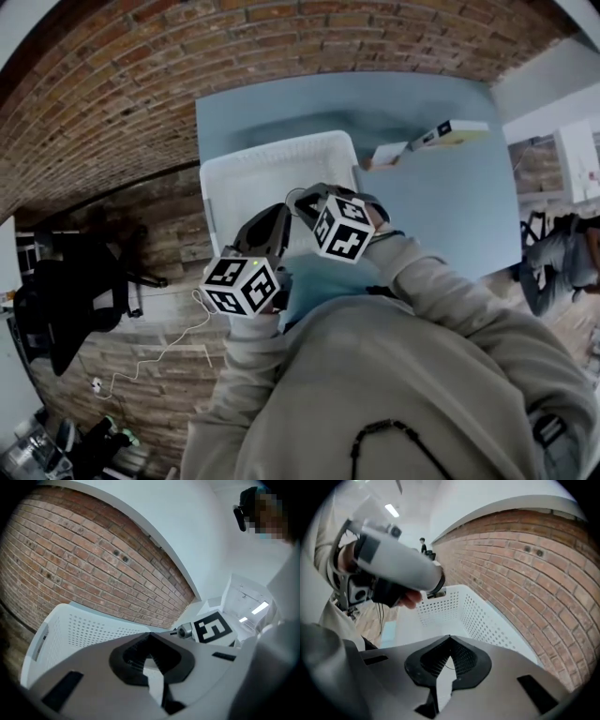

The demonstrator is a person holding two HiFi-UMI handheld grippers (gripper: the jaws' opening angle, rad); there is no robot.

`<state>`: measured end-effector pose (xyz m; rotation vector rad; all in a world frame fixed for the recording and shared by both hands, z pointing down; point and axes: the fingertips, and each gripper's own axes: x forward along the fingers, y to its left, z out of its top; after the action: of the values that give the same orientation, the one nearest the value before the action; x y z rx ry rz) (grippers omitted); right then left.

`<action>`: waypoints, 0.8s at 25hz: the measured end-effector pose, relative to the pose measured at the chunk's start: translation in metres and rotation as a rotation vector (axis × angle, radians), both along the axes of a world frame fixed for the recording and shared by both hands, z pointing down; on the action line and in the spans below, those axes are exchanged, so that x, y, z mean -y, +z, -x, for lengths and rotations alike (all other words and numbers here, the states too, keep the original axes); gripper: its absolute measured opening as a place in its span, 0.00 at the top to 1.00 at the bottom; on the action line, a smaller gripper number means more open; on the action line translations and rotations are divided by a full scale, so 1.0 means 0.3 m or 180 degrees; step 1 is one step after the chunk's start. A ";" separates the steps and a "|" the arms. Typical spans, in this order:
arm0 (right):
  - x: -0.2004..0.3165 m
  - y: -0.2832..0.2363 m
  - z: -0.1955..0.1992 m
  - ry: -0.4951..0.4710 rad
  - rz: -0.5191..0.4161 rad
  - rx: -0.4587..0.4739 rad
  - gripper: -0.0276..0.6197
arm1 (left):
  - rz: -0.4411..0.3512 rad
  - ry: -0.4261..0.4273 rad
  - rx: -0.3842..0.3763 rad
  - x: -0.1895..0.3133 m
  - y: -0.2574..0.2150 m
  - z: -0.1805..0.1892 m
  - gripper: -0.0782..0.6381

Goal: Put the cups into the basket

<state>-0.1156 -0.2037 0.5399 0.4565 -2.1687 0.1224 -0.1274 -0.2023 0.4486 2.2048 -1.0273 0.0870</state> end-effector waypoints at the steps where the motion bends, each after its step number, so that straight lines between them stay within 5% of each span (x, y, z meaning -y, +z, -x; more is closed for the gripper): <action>1: -0.012 -0.028 0.000 0.0091 0.0058 0.0194 0.94 | -0.0025 0.0014 0.0019 -0.016 -0.007 -0.004 0.91; 6: -0.048 -0.197 -0.040 0.0445 0.0178 0.1161 0.94 | -0.0309 0.0128 0.0133 -0.061 -0.086 -0.038 0.91; 13: -0.079 -0.417 -0.203 0.0813 0.0194 0.2085 0.94 | -0.0744 0.0493 0.0121 -0.138 -0.206 -0.137 0.91; 20: -0.131 -0.609 -0.319 0.0933 -0.0210 0.2487 0.94 | -0.1051 0.0849 -0.0125 -0.198 -0.291 -0.239 0.91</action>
<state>-0.0199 -0.1644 0.3573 0.8718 -2.8538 0.4542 -0.0556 -0.1430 0.3613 2.6249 -0.7625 -0.0078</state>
